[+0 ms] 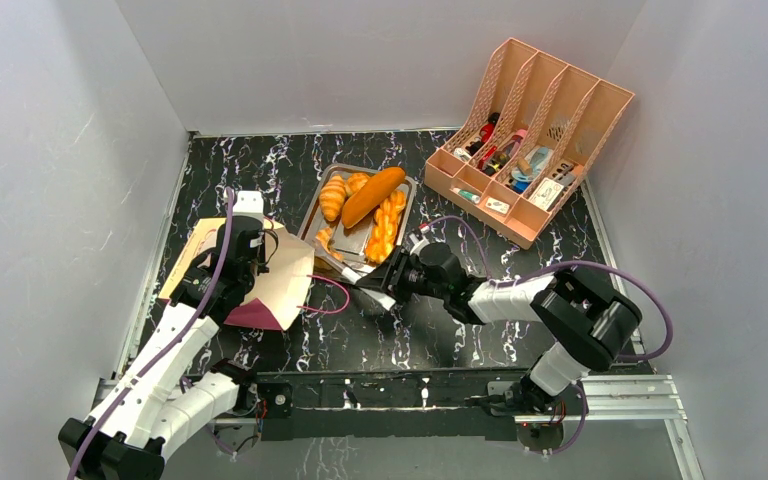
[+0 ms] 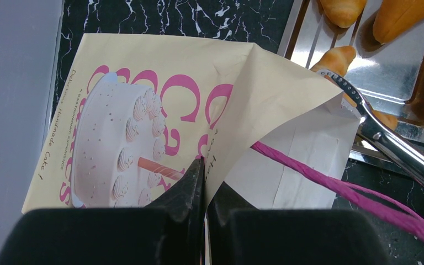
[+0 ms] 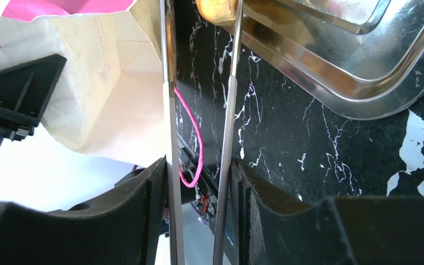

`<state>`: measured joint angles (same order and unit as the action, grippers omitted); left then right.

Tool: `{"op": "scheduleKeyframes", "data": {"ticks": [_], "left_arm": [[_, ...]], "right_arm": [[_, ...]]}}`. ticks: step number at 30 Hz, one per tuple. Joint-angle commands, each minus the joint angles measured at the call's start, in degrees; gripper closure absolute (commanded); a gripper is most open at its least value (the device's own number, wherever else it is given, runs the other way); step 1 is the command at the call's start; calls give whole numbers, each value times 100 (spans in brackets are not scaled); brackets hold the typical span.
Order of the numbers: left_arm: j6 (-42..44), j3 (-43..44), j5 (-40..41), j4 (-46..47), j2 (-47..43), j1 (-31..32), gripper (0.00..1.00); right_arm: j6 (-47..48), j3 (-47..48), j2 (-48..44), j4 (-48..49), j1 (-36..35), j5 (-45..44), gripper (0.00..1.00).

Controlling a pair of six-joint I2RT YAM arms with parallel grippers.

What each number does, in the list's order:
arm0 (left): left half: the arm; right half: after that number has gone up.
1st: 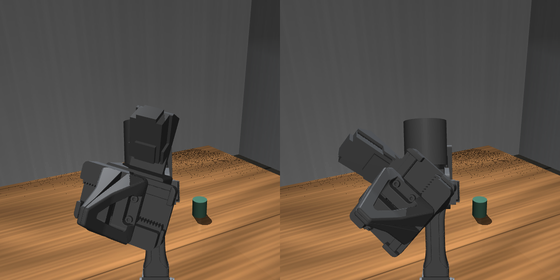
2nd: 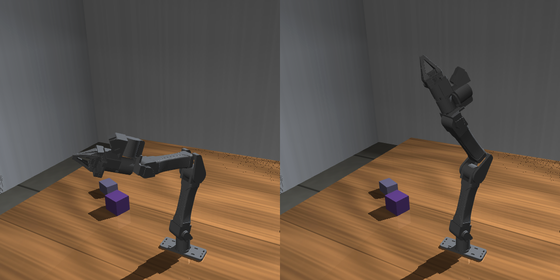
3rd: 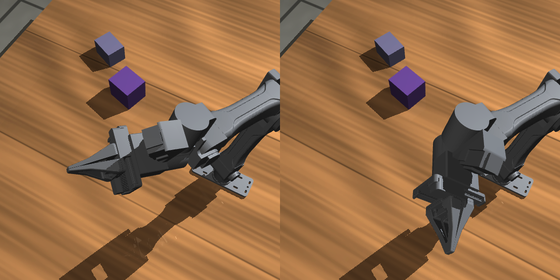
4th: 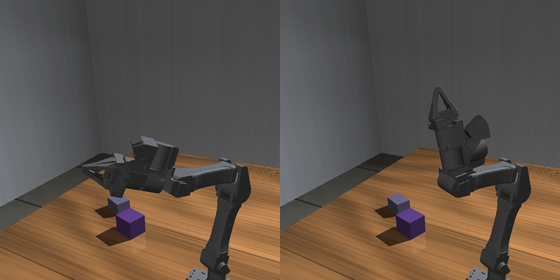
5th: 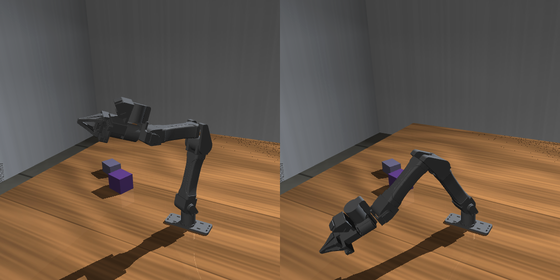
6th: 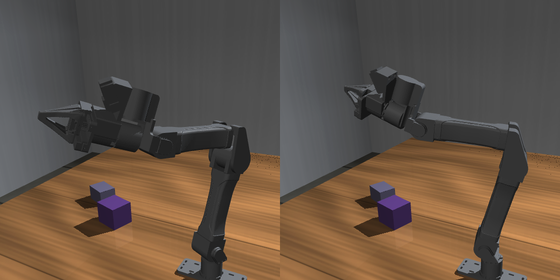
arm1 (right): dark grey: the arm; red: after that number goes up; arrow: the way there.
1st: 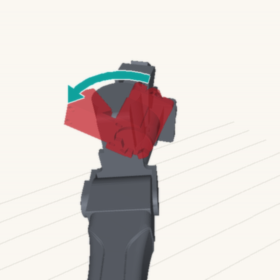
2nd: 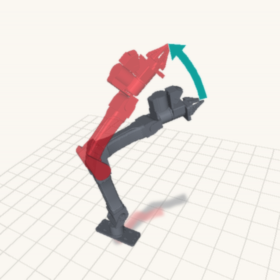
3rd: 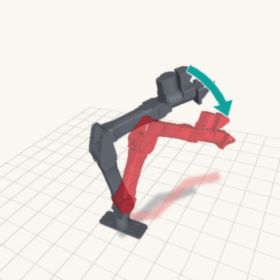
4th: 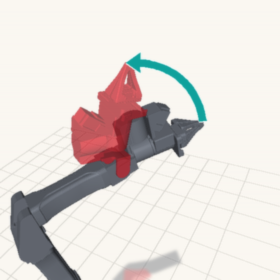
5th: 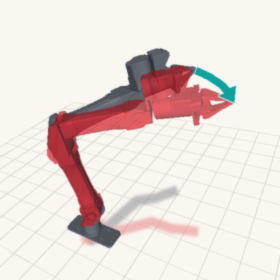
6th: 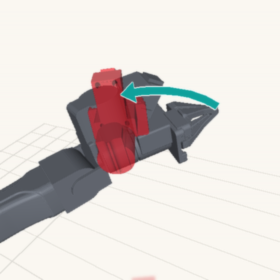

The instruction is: Take the fake bread out of the paper bag

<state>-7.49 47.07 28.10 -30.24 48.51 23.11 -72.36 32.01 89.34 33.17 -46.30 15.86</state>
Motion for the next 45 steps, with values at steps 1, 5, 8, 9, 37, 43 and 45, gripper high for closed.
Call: {"op": "scheduleKeyframes", "data": {"ticks": [1, 5, 8, 9, 37, 43, 45], "left_arm": [[10, 147, -7, 55, -40, -9, 100], [27, 155, 16, 45, -41, -9, 100], [36, 178, 20, 36, -54, -9, 100], [43, 187, 29, 28, -52, -9, 100], [385, -10, -553, 427, -65, -9, 100], [597, -90, -791, 620, 117, -9, 100], [665, -124, -836, 691, 163, -9, 100]], "right_arm": [[-230, -92, 7, 930, 69, 306, 59], [-228, -178, -145, 884, 86, 272, 59], [-141, -224, -401, 597, 86, 148, 60], [-108, -256, -519, 477, 93, 82, 60], [1121, -134, -3924, -2465, 220, -1040, 64], [1136, -186, -4219, -2623, -98, -875, 66], [1127, -217, -4299, -2665, -276, -939, 67]]}}
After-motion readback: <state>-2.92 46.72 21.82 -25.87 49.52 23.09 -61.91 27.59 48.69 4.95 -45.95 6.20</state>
